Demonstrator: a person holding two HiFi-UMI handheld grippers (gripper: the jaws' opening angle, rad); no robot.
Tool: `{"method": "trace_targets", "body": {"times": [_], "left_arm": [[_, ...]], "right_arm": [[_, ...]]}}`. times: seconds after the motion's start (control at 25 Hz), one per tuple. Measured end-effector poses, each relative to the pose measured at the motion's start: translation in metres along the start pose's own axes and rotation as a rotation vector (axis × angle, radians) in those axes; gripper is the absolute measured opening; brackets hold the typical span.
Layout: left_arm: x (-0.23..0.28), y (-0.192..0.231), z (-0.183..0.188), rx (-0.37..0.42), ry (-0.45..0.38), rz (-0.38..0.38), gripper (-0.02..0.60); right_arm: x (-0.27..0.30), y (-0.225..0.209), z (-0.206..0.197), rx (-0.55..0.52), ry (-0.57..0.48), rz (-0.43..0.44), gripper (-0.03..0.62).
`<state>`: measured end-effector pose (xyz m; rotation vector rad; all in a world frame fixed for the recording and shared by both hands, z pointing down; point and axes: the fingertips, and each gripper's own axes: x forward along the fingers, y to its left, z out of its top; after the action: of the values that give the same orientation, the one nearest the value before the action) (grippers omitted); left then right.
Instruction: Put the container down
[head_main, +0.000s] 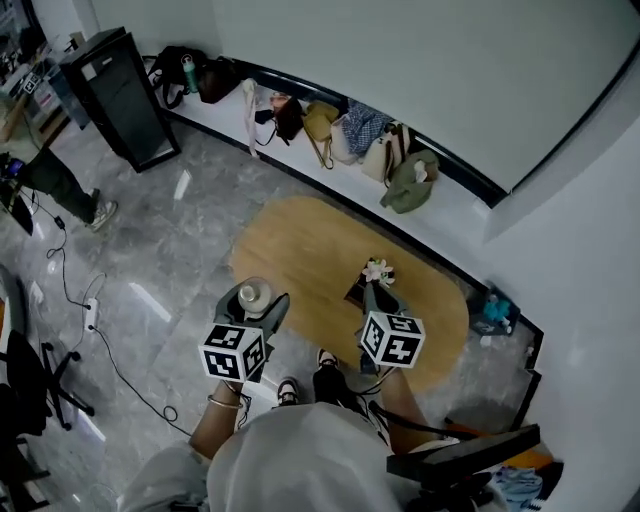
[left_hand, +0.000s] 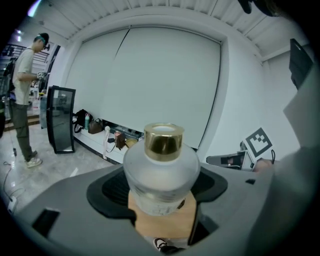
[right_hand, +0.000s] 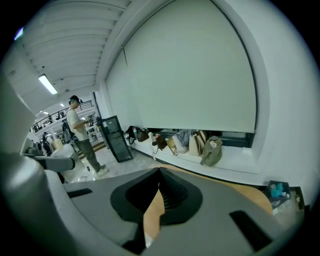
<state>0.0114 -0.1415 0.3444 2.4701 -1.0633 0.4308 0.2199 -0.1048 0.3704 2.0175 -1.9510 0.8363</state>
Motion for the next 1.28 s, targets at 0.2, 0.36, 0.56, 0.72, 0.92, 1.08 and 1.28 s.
{"method": "trace_targets", "body": {"times": [0.2,0.36,0.56,0.72,0.92,1.08,1.28], "left_arm": [[0.007,0.036,-0.035,-0.011,0.036,0.072,0.339],[0.026,0.055,-0.065,-0.055,0.047,0.114,0.339],[0.064,0.079,-0.121,-0.111,0.051,0.149,0.339],[0.101,0.096,-0.174,-0.128,0.062,0.165,0.339],[0.115,0.103,-0.226,-0.158,0.113,0.170,0.339],[0.125,0.110,-0.247,-0.161,0.137,0.161,0.339],[0.141,0.116,-0.257,-0.134,0.152,0.136,0.339]], "right_arm": [[0.040,0.014,-0.021,-0.039,0.055,0.077,0.023],[0.086,0.019,-0.045,-0.031,0.096,0.128,0.023],[0.151,0.032,-0.098,-0.041,0.143,0.182,0.023],[0.193,0.028,-0.144,-0.027,0.166,0.186,0.023],[0.202,0.024,-0.191,-0.011,0.233,0.174,0.023],[0.213,0.018,-0.210,-0.014,0.255,0.163,0.023],[0.228,0.012,-0.221,-0.022,0.258,0.155,0.023]]}}
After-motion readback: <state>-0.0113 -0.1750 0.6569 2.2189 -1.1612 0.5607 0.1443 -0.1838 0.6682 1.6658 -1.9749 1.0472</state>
